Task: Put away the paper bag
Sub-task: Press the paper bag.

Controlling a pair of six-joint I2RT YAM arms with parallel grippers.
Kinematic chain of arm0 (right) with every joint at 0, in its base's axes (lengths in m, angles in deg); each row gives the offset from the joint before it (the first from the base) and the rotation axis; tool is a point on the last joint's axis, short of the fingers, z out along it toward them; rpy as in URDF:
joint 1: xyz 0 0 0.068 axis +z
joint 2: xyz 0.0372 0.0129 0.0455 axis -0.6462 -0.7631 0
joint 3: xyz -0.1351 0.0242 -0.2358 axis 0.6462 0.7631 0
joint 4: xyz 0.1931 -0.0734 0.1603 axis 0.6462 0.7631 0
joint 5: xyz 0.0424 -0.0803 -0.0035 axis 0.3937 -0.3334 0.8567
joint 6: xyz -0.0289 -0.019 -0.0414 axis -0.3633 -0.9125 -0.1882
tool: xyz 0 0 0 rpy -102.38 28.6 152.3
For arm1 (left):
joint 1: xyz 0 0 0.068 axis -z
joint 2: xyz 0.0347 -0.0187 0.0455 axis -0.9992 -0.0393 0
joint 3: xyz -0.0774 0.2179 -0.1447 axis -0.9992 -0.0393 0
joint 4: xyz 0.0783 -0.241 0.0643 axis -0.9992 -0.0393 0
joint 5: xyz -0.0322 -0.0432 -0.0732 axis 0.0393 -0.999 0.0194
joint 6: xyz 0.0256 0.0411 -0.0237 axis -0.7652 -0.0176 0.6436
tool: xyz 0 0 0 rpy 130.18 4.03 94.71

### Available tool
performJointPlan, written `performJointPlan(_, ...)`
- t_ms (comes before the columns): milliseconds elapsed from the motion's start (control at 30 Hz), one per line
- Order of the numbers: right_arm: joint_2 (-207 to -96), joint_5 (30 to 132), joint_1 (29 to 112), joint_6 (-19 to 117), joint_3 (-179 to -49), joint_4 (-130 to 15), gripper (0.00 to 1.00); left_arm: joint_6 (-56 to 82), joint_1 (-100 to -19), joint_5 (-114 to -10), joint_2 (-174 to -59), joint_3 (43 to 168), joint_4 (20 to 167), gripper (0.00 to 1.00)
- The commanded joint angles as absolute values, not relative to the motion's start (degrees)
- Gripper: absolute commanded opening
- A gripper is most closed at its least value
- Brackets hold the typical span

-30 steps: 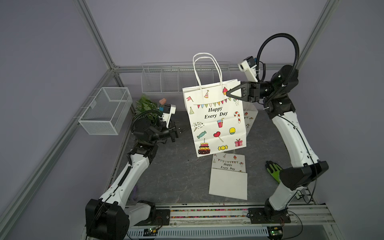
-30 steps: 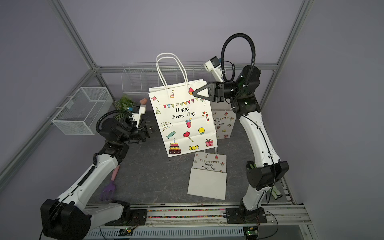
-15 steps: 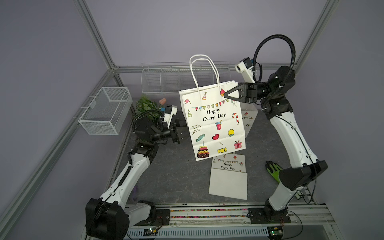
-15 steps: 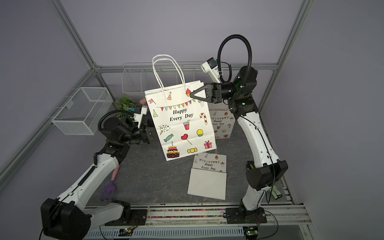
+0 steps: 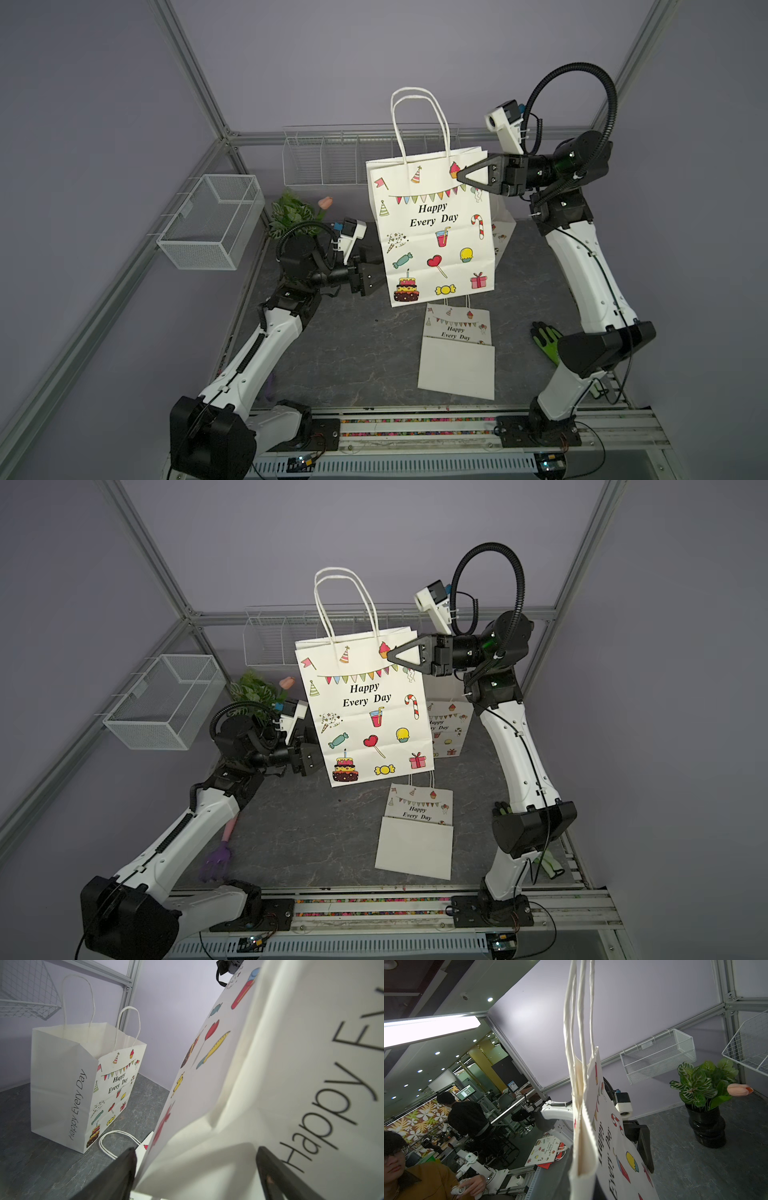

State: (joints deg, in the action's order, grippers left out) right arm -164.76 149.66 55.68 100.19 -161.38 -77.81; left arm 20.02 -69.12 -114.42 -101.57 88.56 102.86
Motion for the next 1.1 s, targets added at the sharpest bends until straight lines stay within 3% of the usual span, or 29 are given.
performJointPlan(0,-163.74,149.03,55.6,101.97,-160.56,-81.28,0.07,21.58,-71.88,-111.82,-98.74,86.84,105.22,0.88)
performJointPlan(200,-163.73,148.99,55.38,102.09,-160.45,-81.34,0.07,24.78,-75.0,-108.71,-97.39,85.42,108.11,0.78)
performJointPlan(467,-164.13,148.74,55.94,102.17,-160.31,-81.29,0.07,31.17,-74.96,-111.54,-98.83,84.98,117.26,0.72)
performJointPlan(533,-164.3,148.71,56.26,102.31,-160.5,-81.43,0.07,31.23,-74.96,-111.54,-99.57,85.17,117.12,0.66)
performJointPlan(633,-164.49,148.59,57.05,102.56,-160.53,-81.63,0.07,32.47,-74.92,-111.54,-101.19,85.68,118.23,0.47)
performJointPlan(733,-164.66,148.8,57.98,102.57,-160.31,-81.63,0.07,33.42,-74.36,-111.54,-101.79,86.22,119.66,0.39)
performJointPlan(1067,-165.84,148.77,59.6,104.5,-159.49,-84.03,0.07,30.55,-72.49,-110.58,-101.27,89.03,114.87,0.38)
